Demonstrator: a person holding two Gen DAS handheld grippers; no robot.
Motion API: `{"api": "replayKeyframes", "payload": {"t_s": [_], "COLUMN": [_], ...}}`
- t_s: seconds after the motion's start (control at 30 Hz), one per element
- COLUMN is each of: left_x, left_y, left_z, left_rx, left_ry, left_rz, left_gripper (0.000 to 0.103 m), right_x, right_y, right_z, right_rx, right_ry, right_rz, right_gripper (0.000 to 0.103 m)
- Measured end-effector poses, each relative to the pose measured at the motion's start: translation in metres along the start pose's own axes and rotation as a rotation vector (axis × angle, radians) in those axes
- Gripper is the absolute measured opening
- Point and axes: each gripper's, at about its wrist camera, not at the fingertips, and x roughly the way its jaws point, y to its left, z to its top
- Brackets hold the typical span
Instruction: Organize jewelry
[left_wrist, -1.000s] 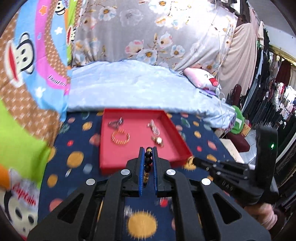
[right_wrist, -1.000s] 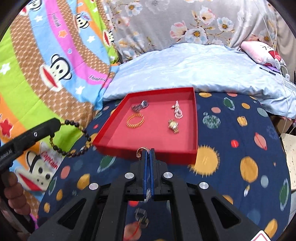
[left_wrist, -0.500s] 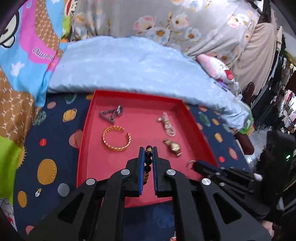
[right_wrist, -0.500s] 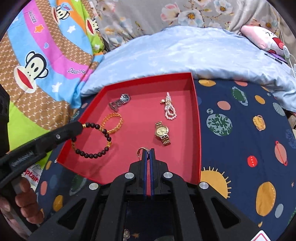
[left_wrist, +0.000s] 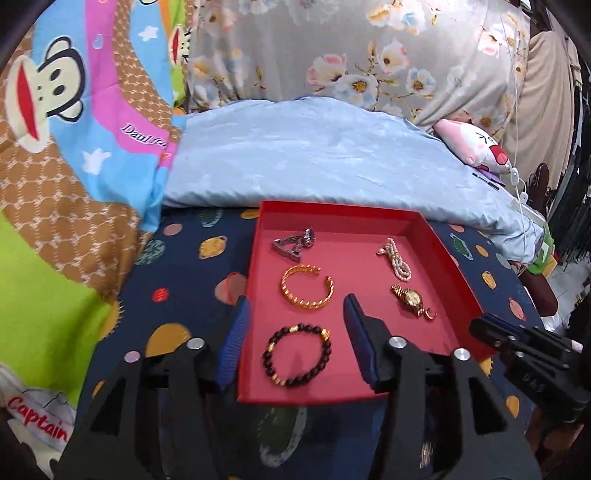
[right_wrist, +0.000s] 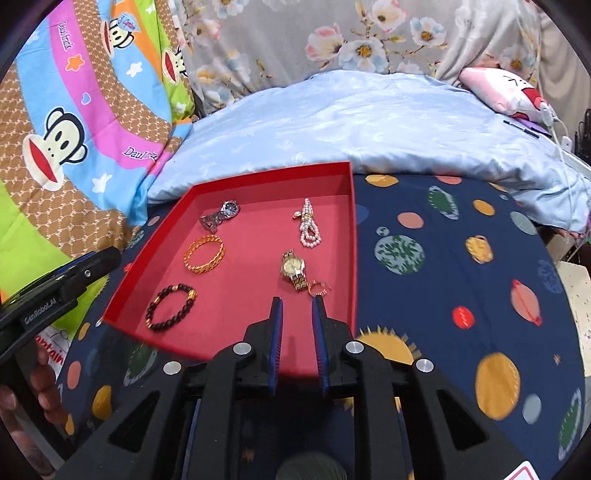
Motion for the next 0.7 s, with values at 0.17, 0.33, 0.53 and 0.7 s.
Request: {"api": "replayKeyframes", "payload": {"t_s": [0.17, 0.33, 0.53, 0.7], "left_x": [-0.024, -0.044, -0.055, -0.055], "left_y": [0.013, 0.025, 0.031, 0.022], "left_z": [-0.019, -0.051, -0.089, -0.117], "left_rx": [-0.024, -0.051, -0.095, -0.087], "left_ry": [0.009, 0.051, 0.115, 0.168], "left_rz": [0.008, 0.014, -0.003, -0.012], "left_gripper": [0.055, 0.057, 0.059, 0.065], "right_x": [-0.031, -0.058, -0.075, -0.082], "right_y": [-0.004, -0.004, 0.004, 0.008], "right_z": [-0.022, -0.05, -0.083, -0.105], "right_rx": [0.026, 0.039, 0.03, 0.032], "right_ry": [-0.004, 0.002, 0.034, 0.065], "right_rz": [-0.003, -0.014, -0.015, 0.0], "right_gripper": [0.018, 0.019, 0.022, 0.022]}}
